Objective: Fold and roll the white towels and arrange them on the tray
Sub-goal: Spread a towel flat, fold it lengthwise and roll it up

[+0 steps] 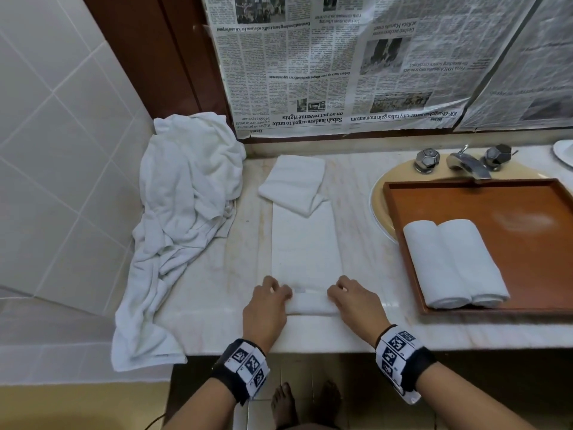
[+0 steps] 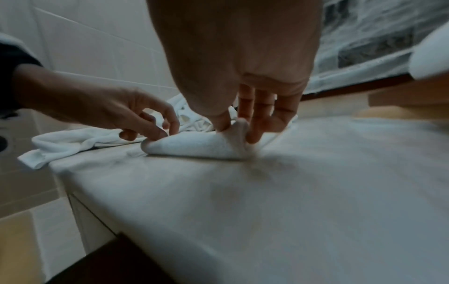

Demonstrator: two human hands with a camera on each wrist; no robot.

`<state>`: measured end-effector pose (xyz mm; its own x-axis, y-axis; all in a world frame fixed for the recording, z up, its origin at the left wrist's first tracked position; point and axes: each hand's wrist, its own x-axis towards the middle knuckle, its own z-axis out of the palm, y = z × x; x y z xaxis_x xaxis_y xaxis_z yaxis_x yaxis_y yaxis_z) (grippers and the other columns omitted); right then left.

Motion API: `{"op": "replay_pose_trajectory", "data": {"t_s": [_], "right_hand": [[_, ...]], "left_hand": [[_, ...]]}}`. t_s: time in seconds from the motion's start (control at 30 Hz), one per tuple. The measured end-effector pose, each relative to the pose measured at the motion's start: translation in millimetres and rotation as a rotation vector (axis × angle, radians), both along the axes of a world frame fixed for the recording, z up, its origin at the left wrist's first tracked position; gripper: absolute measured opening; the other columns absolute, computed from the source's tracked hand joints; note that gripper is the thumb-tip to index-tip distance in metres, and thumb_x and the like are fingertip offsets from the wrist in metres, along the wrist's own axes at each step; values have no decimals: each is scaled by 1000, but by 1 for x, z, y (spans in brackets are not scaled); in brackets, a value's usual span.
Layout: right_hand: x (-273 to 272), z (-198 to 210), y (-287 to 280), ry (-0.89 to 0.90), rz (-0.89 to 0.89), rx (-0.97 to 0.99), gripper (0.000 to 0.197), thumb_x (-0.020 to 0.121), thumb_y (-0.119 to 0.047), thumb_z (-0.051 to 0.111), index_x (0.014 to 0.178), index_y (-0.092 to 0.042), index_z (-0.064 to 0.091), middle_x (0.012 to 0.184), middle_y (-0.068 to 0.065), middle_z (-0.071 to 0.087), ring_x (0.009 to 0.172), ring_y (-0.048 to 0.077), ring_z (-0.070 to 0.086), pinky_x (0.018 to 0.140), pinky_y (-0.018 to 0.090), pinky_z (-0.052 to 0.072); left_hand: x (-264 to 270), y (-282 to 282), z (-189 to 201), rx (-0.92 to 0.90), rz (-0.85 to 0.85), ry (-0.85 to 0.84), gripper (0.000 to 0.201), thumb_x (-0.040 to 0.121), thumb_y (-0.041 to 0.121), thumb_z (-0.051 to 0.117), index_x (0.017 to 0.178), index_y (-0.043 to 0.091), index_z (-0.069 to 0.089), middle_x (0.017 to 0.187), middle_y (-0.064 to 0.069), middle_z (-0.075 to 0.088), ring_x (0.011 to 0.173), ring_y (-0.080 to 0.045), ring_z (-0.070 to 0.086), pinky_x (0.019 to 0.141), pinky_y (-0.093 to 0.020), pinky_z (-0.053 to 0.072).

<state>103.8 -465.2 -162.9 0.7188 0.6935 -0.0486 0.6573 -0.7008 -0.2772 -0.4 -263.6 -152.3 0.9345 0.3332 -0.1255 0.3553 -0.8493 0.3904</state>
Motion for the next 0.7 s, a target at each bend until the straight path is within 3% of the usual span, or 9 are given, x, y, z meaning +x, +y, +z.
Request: {"op": "replay_pose_trajectory", "data": {"t_s": [0.07,0.17,0.23,0.27,0.33,0.43,0.57,0.63,0.7], "right_hand": [[0,2,-1,-63,94,-63,16,71,-15,75,83,-18,66,83,-1,57,67,20,56,40,26,33],[-3,6,0,-88,162,-129,25,62,-32,66,81,-15,65,84,1,58,73,22,57,47,29,40],[-5,8,4,-57,155,-171,31,53,-28,73,79,-15,62,83,1,57,72,22,56,48,30,38],[-5,8,5,-40,149,-162,31,53,-26,75,79,-14,62,84,1,57,73,22,56,50,29,38],[-2,7,5,44,104,-56,22,69,-24,70,86,-12,64,92,1,56,83,21,55,58,28,40],[3,7,3,216,18,49,22,90,-25,55,101,-8,64,105,0,52,94,14,43,73,25,35],[5,8,-3,420,-70,154,24,95,-26,55,113,-14,65,108,-1,61,94,11,49,83,25,36],[8,7,-5,494,-150,263,15,95,-27,57,107,-22,64,101,-5,66,87,8,57,80,27,43],[9,6,-4,477,-216,308,11,95,-28,57,105,-26,61,97,-7,64,81,3,56,74,24,43]], "left_hand": [[-1,-3,0,67,-79,62,25,101,24,42,122,28,54,122,7,46,101,-17,48,61,-30,39],[-3,-6,-1,87,-163,108,38,95,40,46,129,24,48,127,6,42,108,-19,43,62,-29,41],[-3,-5,-3,108,-190,126,47,90,47,50,130,23,46,129,6,41,113,-21,40,65,-30,46],[-2,-3,-4,135,-190,126,45,90,45,50,129,23,48,128,5,43,113,-22,41,67,-31,48],[0,1,-7,170,-186,94,38,88,38,45,121,23,56,120,4,53,110,-24,47,66,-33,44],[-3,6,-10,35,-153,18,34,85,39,45,112,25,60,106,7,59,102,-20,52,67,-31,43],[-6,15,-3,-392,66,-13,35,93,36,58,127,29,55,111,7,62,103,-15,57,88,-29,47],[-4,17,-3,-415,110,4,35,94,33,60,129,25,59,116,2,63,107,-17,59,93,-25,43],[0,15,-5,-349,122,24,32,95,34,59,123,20,64,111,-2,62,103,-17,57,89,-24,39]]}}
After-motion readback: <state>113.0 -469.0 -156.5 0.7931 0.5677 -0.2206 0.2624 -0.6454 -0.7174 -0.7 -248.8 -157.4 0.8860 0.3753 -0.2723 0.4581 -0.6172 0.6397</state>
